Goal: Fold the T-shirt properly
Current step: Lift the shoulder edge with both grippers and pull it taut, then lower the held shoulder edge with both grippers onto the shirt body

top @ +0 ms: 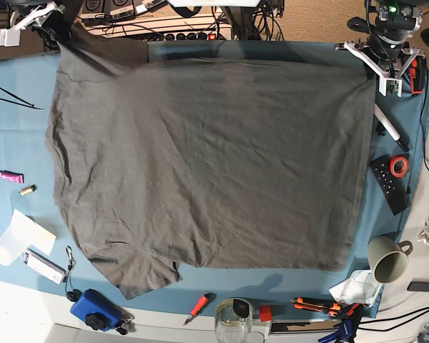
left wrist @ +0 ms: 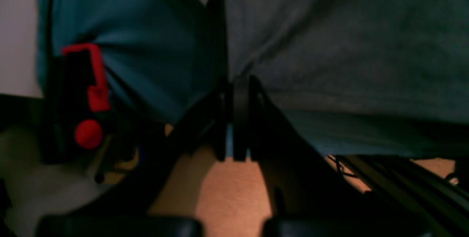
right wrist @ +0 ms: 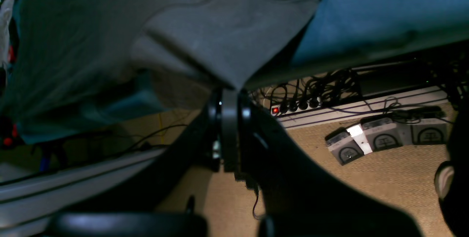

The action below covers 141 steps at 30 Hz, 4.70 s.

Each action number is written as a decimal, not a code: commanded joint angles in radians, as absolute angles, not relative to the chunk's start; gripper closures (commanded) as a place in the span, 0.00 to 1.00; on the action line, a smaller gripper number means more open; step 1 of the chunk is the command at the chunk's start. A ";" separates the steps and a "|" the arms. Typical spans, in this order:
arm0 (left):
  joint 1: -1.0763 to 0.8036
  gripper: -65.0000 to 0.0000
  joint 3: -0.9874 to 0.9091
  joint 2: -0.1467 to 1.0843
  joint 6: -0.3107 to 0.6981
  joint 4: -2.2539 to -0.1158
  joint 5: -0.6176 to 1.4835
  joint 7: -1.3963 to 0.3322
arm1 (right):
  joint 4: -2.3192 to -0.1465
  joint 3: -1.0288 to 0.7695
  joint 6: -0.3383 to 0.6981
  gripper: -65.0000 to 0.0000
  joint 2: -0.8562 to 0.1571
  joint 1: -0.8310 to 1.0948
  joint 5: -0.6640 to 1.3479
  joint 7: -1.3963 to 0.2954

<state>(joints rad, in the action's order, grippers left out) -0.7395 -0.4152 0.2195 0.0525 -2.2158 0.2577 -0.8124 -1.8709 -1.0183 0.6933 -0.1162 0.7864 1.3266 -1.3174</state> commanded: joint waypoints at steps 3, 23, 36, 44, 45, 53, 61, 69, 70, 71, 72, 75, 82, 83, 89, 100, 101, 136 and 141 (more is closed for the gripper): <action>-0.789 1.00 -0.422 0.228 0.049 -2.283 0.222 -0.796 | -1.885 -1.030 0.698 1.00 -0.127 0.810 1.352 -1.309; -0.843 1.00 -0.422 0.227 0.041 -2.295 0.175 -0.826 | -1.885 -1.067 0.698 1.00 -0.127 0.795 1.343 -1.286; -0.891 1.00 -0.422 0.228 0.015 -2.296 0.142 -0.812 | -1.885 -1.169 0.698 1.00 -0.131 0.815 1.434 -1.328; -0.823 1.00 -0.422 0.228 0.017 -2.295 0.155 -0.811 | -1.885 -1.164 0.696 1.00 -0.136 0.728 1.323 -1.296; -0.819 1.00 -0.422 0.228 0.019 -2.294 0.161 -0.812 | -1.885 -1.164 0.691 1.00 -0.141 0.725 1.311 -1.291; -0.784 1.00 -0.422 0.228 0.023 -2.288 0.169 -0.800 | -1.885 -1.087 0.640 1.00 -0.210 0.670 1.187 -1.264; -0.761 1.00 -0.422 0.228 0.026 -2.284 0.168 -0.785 | -1.885 -0.992 0.609 1.00 -0.216 0.625 1.085 -1.222; -0.700 1.00 -0.422 0.233 0.044 -2.215 0.199 -0.754 | -1.885 -0.974 0.579 1.00 -0.229 0.546 1.045 -1.219; -0.691 1.00 -0.422 0.234 0.062 -2.204 0.203 -0.753 | -1.885 -0.974 0.578 1.00 -0.237 0.537 1.037 -1.219; -0.680 1.00 -0.422 0.233 0.070 -2.191 0.203 -0.753 | -1.885 -0.974 0.577 1.00 -0.246 0.529 1.025 -1.219; -0.672 1.00 -0.422 0.234 0.072 -2.180 0.202 -0.751 | -1.885 -0.974 0.575 1.00 -0.256 0.521 1.015 -1.219; -0.651 1.00 -0.422 0.236 0.068 -2.171 0.202 -0.747 | -1.885 -0.974 0.556 1.00 -0.290 0.502 0.994 -1.203; -0.607 1.00 -0.422 0.247 0.080 -2.171 0.203 -0.729 | -1.885 -0.974 0.548 1.00 -0.328 0.467 0.966 -1.194; -0.603 1.00 -0.422 0.256 0.080 -2.171 0.202 -0.728 | -1.885 -0.974 0.548 1.00 -0.329 0.467 0.967 -1.194; -0.624 1.00 -0.422 0.356 0.062 -2.171 0.165 -0.772 | -1.885 -0.894 0.546 1.00 -0.329 0.466 0.940 -1.199; -0.707 1.00 -0.422 0.413 0.029 -2.171 0.160 -0.745 | -1.885 -0.733 0.514 1.00 -0.324 0.465 0.869 -1.191; -0.698 1.00 -0.422 0.413 0.035 -2.171 0.160 -0.737 | -1.885 -0.733 0.512 1.00 -0.325 0.465 0.865 -1.190; -0.762 1.00 -0.422 0.327 0.019 -2.171 0.115 -0.811 | -1.885 -1.049 0.480 1.00 -0.324 0.604 0.928 -1.261; -0.744 1.00 -0.422 0.327 0.019 -2.171 0.123 -0.778 | -1.885 -1.053 0.484 1.00 -0.325 0.591 0.970 -1.256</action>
